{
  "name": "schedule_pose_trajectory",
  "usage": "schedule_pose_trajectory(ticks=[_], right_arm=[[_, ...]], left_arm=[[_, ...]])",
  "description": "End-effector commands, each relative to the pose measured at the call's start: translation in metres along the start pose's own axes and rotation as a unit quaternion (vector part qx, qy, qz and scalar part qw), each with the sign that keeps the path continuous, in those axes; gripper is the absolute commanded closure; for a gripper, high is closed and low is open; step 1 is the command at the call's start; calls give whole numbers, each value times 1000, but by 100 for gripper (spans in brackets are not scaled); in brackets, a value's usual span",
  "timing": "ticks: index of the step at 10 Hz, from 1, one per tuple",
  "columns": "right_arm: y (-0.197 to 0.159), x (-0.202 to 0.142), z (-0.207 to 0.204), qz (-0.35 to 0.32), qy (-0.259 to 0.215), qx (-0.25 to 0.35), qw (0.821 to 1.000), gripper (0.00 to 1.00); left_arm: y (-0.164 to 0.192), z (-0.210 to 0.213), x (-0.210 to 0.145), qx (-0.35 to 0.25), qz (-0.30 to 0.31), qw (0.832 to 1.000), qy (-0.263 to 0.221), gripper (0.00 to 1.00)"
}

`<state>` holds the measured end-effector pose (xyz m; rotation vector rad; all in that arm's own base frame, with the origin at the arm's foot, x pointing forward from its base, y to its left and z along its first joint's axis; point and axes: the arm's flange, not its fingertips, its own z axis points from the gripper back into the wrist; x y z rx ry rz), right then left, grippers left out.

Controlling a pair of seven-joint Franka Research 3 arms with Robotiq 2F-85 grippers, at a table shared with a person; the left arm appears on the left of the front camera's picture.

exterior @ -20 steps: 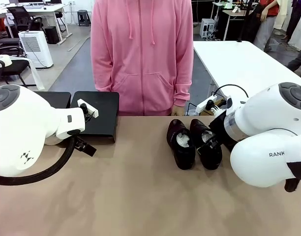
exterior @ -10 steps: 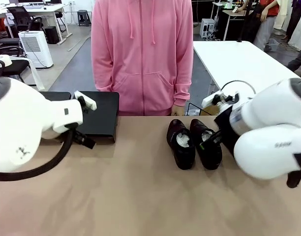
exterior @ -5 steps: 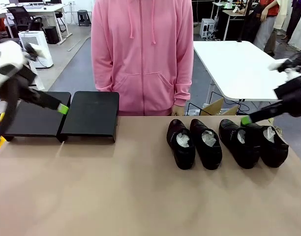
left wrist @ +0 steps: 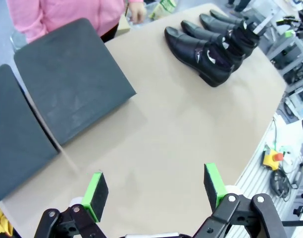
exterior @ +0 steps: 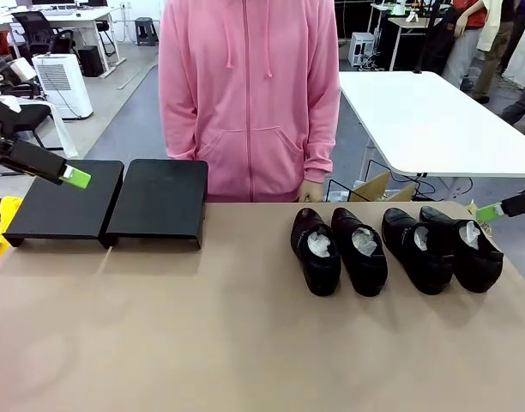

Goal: Organize the shoes by placing them on the stand.
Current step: Pick up one Shoe and place it in the middle of the table.

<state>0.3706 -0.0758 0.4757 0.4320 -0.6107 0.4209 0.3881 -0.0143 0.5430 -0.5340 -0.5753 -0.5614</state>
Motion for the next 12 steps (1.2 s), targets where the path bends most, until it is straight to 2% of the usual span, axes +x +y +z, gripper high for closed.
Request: schedule_pose_trajectory(ticks=[1, 2, 3, 10, 12], right_arm=[[-7, 4, -2, 6, -13, 18, 1000, 0], [-5, 9, -6, -13, -22, 12, 1000, 0], [-3, -2, 1, -5, -5, 4, 1000, 0], [-3, -2, 1, -5, -5, 4, 1000, 0], [2, 6, 4, -19, 15, -19, 1000, 0]], left_arm=[[5, -4, -1, -15, 9, 1000, 2, 0], [9, -10, 0, -19, 19, 1000, 12, 0], [3, 0, -3, -6, 9, 1000, 3, 0], [3, 0, -3, -6, 9, 1000, 3, 0], [3, 0, -3, -6, 9, 1000, 3, 0]])
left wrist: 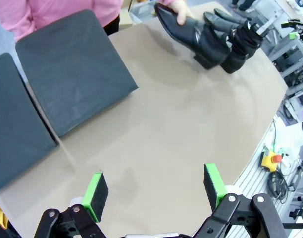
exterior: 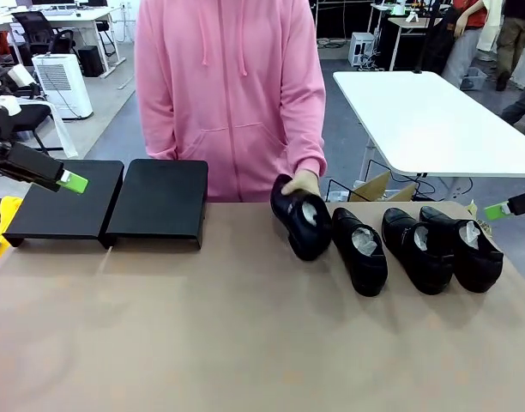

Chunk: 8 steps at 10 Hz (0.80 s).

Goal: Organize the shoes by placing them on the stand.
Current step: Pick up one Shoe and place it in the middle of the table.

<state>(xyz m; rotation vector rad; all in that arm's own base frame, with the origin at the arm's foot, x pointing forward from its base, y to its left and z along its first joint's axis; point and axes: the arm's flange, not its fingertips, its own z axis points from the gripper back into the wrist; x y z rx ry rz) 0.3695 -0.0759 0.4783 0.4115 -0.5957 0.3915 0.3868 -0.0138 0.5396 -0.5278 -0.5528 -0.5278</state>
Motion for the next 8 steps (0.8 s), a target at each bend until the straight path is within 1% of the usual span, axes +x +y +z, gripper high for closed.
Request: schedule_pose_trajectory(ticks=[1, 2, 3, 4, 6, 7, 8], right_arm=[[3, 13, 1, -7, 22, -15, 1000, 0], [6, 26, 0, -8, 37, -42, 998, 0], [9, 39, -8, -14, 89, -96, 991, 0], [15, 52, -19, 0, 123, -134, 983, 0], [23, 74, -44, -3, 166, -192, 967, 0], [25, 77, -55, -1, 183, -210, 960, 0], [25, 78, -66, 0, 193, -210, 959, 0]], left_arm=[[2, 1, 0, -11, -9, 1000, -5, 0], [2, 1, 0, -11, -9, 1000, -5, 0], [2, 1, 0, -11, -9, 1000, -5, 0], [2, 1, 0, -11, -9, 1000, -5, 0], [2, 1, 0, -11, -9, 1000, -5, 0], [2, 1, 0, -11, -9, 1000, -5, 0], [2, 1, 0, -11, -9, 1000, -5, 0]])
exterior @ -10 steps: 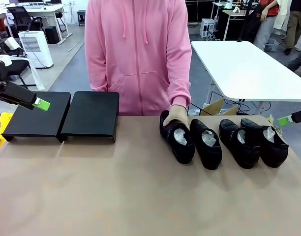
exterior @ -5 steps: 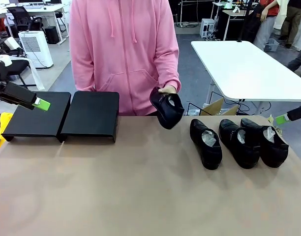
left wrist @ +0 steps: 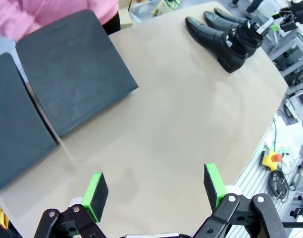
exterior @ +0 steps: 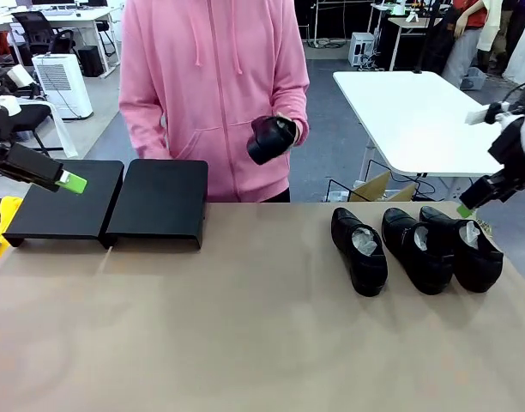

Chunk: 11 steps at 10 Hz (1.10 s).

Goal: Organize the shoes by placing them on the stand.
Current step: Pick up one Shoe and place it in the middle of the table.

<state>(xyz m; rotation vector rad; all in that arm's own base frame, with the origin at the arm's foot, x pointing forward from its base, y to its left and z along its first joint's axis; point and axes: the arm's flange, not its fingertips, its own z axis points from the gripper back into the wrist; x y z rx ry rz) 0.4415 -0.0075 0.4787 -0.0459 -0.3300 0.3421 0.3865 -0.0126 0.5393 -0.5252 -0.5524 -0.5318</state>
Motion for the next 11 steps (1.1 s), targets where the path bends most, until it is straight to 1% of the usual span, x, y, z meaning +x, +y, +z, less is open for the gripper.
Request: schedule_pose_trajectory(ticks=[1, 2, 4, 9, 11], right_arm=[[0, 9, -4, -21, 25, -26, 999, 19], [1, 10, -5, -33, 18, -32, 999, 37], [3, 11, -11, -62, 25, -20, 998, 37], [7, 20, -70, -106, 27, 18, 994, 37], [7, 26, -91, -121, 46, 20, 991, 37]], left_arm=[[2, 1, 1, -12, -7, 1000, -6, 0], [2, 1, 1, -12, -7, 1000, -6, 0], [2, 1, 1, -12, -7, 1000, -6, 0], [2, 1, 1, -12, -7, 1000, -6, 0], [2, 1, 1, -12, -7, 1000, -6, 0]])
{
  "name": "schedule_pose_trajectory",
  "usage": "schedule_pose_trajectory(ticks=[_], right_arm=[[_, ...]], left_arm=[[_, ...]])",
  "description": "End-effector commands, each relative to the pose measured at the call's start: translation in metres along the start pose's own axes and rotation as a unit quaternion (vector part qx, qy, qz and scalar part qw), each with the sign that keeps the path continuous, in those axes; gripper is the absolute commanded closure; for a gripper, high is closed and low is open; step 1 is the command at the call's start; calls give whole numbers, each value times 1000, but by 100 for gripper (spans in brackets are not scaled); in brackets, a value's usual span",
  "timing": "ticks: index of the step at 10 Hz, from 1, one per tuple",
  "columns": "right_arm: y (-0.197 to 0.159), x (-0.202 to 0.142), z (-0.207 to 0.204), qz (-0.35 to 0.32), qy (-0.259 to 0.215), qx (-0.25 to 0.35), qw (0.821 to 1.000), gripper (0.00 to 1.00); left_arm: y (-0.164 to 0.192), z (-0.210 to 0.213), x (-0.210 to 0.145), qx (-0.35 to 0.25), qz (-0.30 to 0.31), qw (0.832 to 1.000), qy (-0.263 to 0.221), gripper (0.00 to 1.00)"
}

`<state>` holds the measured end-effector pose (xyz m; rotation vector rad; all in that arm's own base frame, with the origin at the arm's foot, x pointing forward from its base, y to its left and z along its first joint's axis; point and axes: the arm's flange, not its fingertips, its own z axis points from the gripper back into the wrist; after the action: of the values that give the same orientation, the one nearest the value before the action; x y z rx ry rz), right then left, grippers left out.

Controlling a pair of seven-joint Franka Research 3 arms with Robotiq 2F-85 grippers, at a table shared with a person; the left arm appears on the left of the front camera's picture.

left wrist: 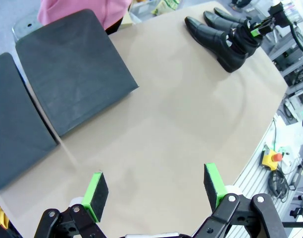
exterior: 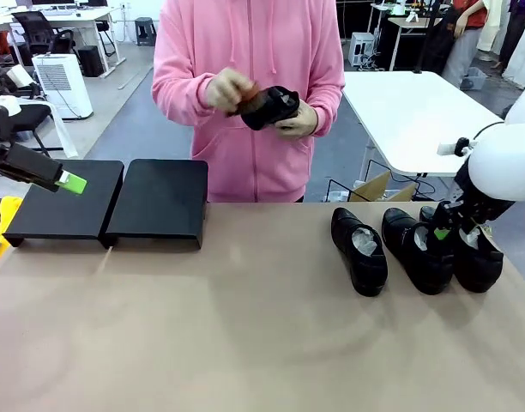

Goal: Organize the shoes by placing them on the stand.
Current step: Pick up one Shoe and place it in the middle of the table.

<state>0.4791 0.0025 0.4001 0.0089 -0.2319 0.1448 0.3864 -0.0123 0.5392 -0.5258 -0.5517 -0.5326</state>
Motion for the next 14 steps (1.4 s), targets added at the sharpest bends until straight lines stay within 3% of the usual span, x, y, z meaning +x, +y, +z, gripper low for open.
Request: schedule_pose_trajectory(ticks=[1, 10, 13, 14], right_arm=[[6, 17, -12, -26, 6, 9, 1000, 37], [-3, 26, -65, -47, 34, 4, 998, 39], [-5, 26, -64, -45, 31, 2, 999, 93], [-6, 26, -65, -43, 35, 2, 998, 100]], left_arm=[[2, 1, 1, -11, -7, 1000, -6, 0], [2, 1, 1, -11, -7, 1000, -6, 0], [2, 1, 1, -11, -7, 1000, -6, 0], [2, 1, 1, -11, -7, 1000, -6, 0]])
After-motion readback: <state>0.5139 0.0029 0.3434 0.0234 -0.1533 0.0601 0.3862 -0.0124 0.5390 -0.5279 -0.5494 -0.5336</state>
